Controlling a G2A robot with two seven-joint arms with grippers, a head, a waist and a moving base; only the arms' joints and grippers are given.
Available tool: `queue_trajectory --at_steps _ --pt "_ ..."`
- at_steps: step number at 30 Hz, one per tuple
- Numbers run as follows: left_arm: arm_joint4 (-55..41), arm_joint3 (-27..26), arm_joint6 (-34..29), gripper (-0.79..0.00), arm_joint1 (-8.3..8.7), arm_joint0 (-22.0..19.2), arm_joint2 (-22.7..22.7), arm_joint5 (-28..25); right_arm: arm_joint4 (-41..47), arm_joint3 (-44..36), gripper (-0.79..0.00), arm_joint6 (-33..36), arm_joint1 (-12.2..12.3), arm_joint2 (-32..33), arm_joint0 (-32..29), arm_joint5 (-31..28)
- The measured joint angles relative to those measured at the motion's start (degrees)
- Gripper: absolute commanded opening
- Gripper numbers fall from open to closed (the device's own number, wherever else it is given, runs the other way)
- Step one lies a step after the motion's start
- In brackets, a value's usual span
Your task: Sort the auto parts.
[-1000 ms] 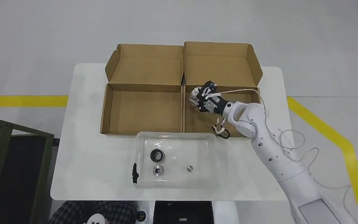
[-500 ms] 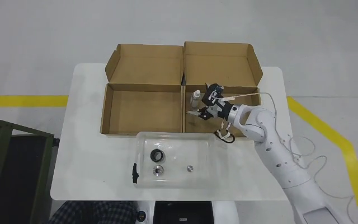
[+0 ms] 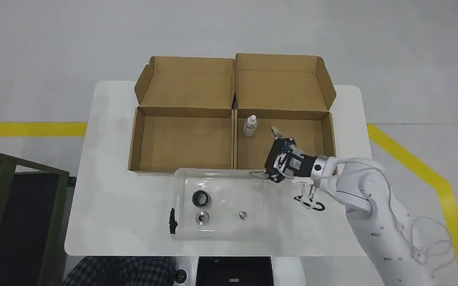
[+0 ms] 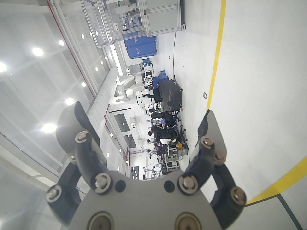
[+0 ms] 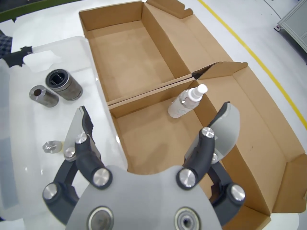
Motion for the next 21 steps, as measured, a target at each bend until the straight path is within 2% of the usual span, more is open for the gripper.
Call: queue_trajectory --at_steps 10,21 --pt "0.0 0.0 0.0 0.0 0.0 0.0 0.0 0.0 -0.74 -10.16 0.0 7.85 1.62 1.34 -8.21 -4.49" --pt "0.0 0.0 0.0 0.0 0.0 0.0 0.0 0.0 -4.48 -12.48 0.0 14.46 2.2 -3.3 -9.42 -3.51"
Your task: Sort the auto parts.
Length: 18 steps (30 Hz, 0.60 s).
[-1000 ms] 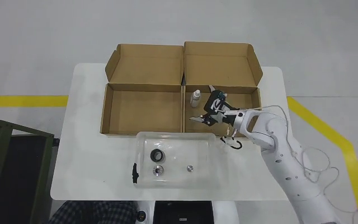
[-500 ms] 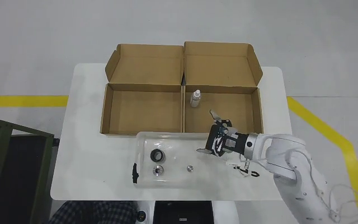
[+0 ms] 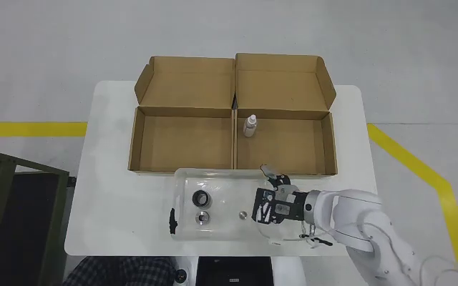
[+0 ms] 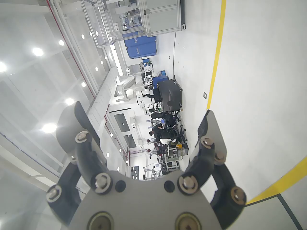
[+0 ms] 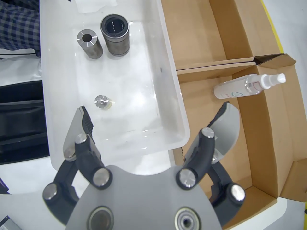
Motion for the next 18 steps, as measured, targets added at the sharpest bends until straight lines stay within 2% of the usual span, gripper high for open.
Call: queue_trajectory --at_steps 9,18 --pt "0.0 0.0 0.0 0.0 0.0 0.0 0.0 0.0 -2.17 0.85 0.0 4.59 -0.12 -6.04 2.75 0.91" --pt "0.0 0.0 0.0 0.0 0.0 0.0 0.0 0.0 -2.38 5.3 0.0 8.57 -0.85 -12.95 7.32 2.62"
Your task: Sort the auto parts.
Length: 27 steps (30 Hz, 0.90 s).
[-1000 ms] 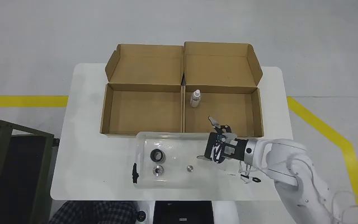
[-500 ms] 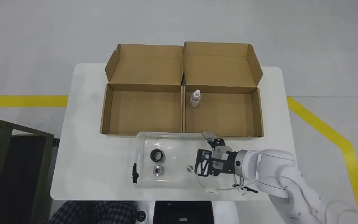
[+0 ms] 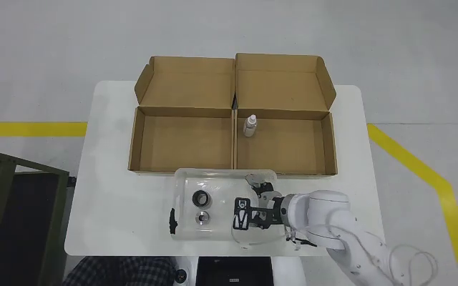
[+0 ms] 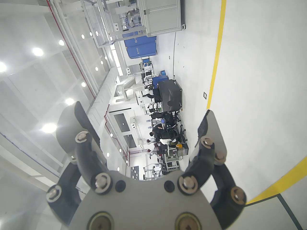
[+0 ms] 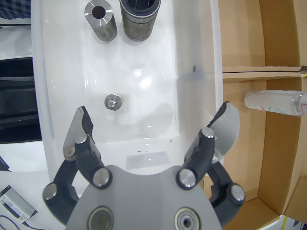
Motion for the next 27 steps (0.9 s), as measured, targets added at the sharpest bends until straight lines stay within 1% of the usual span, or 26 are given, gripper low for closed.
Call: queue_trajectory --at_steps 4,14,17,20,25,27 --pt "0.0 0.0 0.0 0.0 0.0 0.0 0.0 0.0 1.29 1.68 0.0 2.0 -0.25 -1.99 1.89 0.49" --pt "0.0 0.0 0.0 0.0 0.0 0.0 0.0 0.0 2.49 4.19 0.0 4.74 -0.46 -5.21 4.29 1.25" --pt "0.0 0.0 0.0 0.0 0.0 0.0 0.0 0.0 2.46 5.09 -0.052 5.02 -0.44 -6.61 5.03 1.55" --pt "0.0 0.0 0.0 0.0 0.0 0.0 0.0 0.0 2.8 5.89 -0.071 5.3 -0.4 -7.83 5.73 1.84" --pt "0.0 0.0 0.0 0.0 0.0 0.0 0.0 0.0 3.44 6.81 -0.129 5.64 -0.27 -9.3 6.62 2.17" --pt "0.0 0.0 0.0 0.0 0.0 0.0 0.0 0.0 3.65 7.16 -0.139 5.73 -0.21 -9.69 6.83 2.27"
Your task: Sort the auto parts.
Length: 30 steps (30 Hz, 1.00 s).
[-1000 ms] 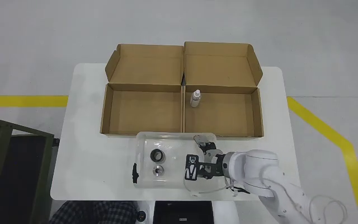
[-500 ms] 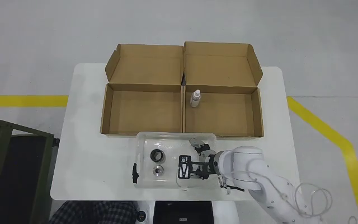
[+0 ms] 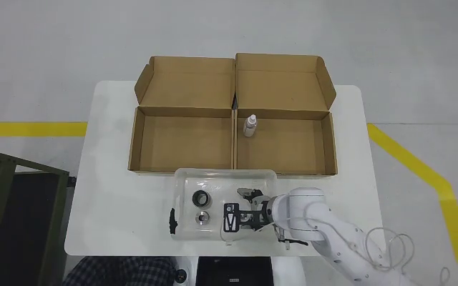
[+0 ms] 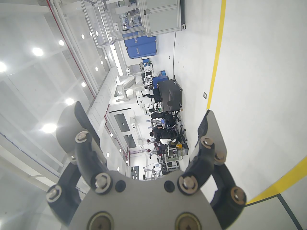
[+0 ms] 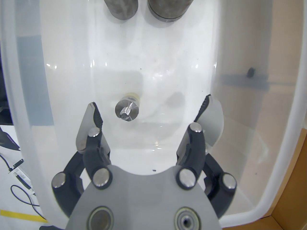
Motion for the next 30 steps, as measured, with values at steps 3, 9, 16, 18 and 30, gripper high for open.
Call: queue_trajectory --at_steps 3,9,16,18,30 --pt "0.0 0.0 0.0 0.0 0.0 0.0 0.0 0.0 0.25 0.63 -0.206 0.15 0.1 -0.53 0.38 0.16" --pt "0.0 0.0 0.0 0.0 0.0 0.0 0.0 0.0 0.38 1.46 -0.403 0.29 0.41 -1.83 1.01 0.29" --pt "0.0 0.0 0.0 0.0 0.0 0.0 0.0 0.0 0.52 1.66 -0.462 0.53 0.9 -3.01 1.33 0.53" --pt "0.0 0.0 0.0 0.0 0.0 0.0 0.0 0.0 0.69 1.62 -0.533 0.59 0.99 -3.3 1.5 0.59" --pt "0.0 0.0 0.0 0.0 0.0 0.0 0.0 0.0 1.65 -0.02 -0.785 -0.52 1.41 -3.44 2.1 0.52"
